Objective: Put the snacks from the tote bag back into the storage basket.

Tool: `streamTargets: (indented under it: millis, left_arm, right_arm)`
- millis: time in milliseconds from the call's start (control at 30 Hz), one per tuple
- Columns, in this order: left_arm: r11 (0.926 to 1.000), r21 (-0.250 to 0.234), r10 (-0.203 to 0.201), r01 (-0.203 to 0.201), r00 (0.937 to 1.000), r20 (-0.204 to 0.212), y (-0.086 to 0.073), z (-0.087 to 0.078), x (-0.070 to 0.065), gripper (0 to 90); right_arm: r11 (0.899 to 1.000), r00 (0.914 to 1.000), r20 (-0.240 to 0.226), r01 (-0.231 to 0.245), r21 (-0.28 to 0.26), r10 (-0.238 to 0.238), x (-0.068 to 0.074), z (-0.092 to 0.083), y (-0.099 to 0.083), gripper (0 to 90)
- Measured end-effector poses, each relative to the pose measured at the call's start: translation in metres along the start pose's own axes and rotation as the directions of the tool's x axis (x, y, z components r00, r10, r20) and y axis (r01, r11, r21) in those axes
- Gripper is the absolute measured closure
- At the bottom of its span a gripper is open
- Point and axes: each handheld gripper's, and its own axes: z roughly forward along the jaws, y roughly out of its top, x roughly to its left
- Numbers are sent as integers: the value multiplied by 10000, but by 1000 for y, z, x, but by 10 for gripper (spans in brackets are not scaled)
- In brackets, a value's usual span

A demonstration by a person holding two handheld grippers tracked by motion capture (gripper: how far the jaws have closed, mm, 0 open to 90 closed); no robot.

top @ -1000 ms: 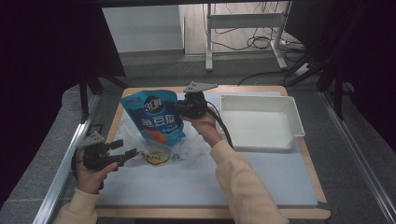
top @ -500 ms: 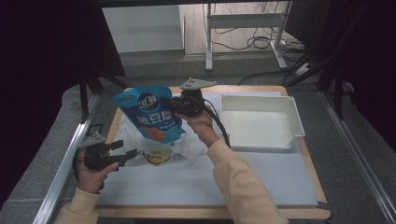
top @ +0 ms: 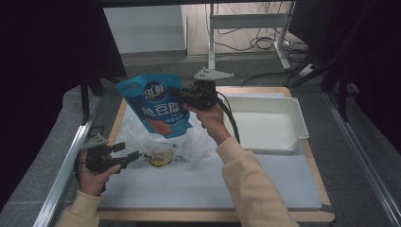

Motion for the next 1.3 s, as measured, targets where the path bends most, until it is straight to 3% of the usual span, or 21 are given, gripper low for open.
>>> streamTargets:
  millis: [267, 500, 1300]
  left_arm:
    - [10000, 83, 41, -40, 10000, -32, -1, 1, 0, 208]
    - [10000, 48, 29, -29, 9999, -107, 0, 0, 1, 208]
    - [9997, 222, 78, -76, 9999, -103, -1, 4, 0, 209]
  right_arm:
    - [9992, 9991, 352, 227, -325, -216, -5, -23, 15, 889]
    - [9982, 9981, 614, 131, -591, -95, -11, -48, 25, 889]
    - [9954, 9926, 1209, 25, -960, 92, -30, -93, 26, 889]
